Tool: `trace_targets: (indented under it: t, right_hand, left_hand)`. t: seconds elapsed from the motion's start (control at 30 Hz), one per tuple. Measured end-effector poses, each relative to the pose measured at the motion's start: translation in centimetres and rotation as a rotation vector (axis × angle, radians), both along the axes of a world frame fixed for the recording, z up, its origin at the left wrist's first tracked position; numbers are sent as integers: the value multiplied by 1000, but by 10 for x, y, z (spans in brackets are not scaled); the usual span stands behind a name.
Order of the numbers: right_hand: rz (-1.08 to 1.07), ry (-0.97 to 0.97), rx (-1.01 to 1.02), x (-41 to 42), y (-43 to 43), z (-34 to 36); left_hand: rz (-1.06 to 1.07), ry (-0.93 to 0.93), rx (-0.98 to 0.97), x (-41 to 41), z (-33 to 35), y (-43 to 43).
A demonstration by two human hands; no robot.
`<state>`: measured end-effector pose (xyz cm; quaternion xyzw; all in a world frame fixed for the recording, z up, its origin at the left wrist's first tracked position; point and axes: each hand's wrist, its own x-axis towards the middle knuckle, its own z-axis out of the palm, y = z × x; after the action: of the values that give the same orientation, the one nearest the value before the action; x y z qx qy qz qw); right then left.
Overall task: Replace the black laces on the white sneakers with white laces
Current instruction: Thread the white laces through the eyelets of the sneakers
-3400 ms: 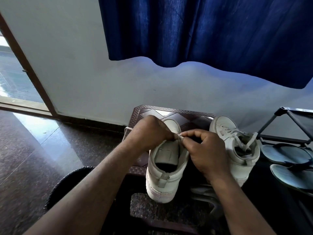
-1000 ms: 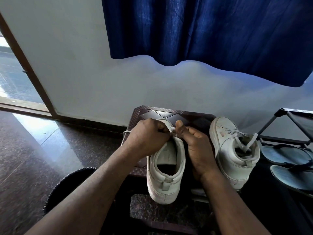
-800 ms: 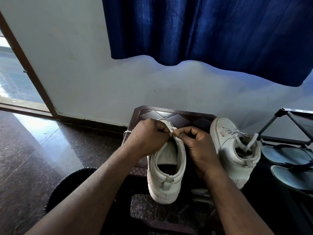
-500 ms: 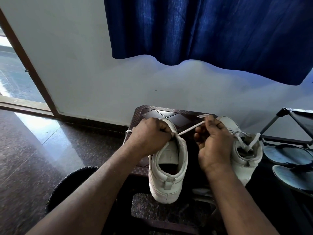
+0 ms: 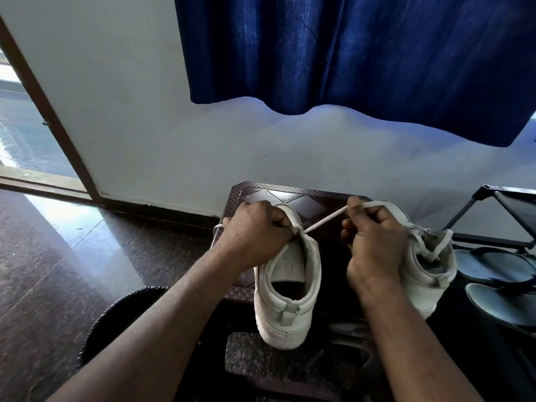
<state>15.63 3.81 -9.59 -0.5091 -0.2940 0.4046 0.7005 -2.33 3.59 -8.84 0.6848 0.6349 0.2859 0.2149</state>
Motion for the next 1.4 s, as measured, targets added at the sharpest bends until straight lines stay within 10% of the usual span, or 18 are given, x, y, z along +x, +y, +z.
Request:
trace_targets:
  t: [0.27,0.43,0.63,0.97,1.13,1.4]
  right_hand:
    - [293,-409,-154,-21,-18,-21]
    - [28,-73,17,-14,-7,-7]
    - [415,-147,-162,-24,-27,-20]
    - [286,-291,-194,-33,-18,-27]
    - [59,23,-259,-30,-13,-20]
    - [385,-309,-225,-33,-24,-19]
  left_hand:
    - [-21,68,70,1,4,-3]
    - [28,21,9,-8,2,3]
    - [21,-66,-21,-12,6,1]
    - [15,-343,-185,-37,15,0]
    - [24,-379,-179,-43,13,-1]
    - [18,-473,-165,-38,18,-3]
